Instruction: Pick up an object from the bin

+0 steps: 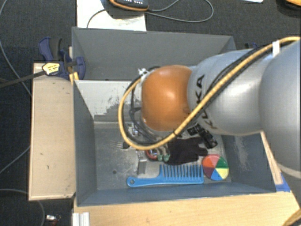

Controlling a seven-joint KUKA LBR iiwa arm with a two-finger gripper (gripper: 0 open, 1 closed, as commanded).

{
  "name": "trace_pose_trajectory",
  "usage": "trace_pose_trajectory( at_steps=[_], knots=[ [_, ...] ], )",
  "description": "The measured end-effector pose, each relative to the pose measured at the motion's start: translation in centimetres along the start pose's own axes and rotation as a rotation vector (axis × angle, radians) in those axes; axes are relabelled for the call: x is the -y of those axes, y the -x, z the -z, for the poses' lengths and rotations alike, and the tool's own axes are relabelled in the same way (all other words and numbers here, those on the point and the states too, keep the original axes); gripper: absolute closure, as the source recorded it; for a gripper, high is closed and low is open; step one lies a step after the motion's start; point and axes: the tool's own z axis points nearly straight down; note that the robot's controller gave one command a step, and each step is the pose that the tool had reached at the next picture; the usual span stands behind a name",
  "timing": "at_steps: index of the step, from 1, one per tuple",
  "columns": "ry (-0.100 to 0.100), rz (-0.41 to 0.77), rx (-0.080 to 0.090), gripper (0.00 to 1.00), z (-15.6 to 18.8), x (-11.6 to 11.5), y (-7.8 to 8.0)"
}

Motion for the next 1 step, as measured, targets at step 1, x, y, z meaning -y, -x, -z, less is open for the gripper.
trace_pose_trajectory(
  at_steps=[1],
  knots=[
    [0.002,0.084,0.005,0.0,1.62,3.09,0.34]
  ],
)
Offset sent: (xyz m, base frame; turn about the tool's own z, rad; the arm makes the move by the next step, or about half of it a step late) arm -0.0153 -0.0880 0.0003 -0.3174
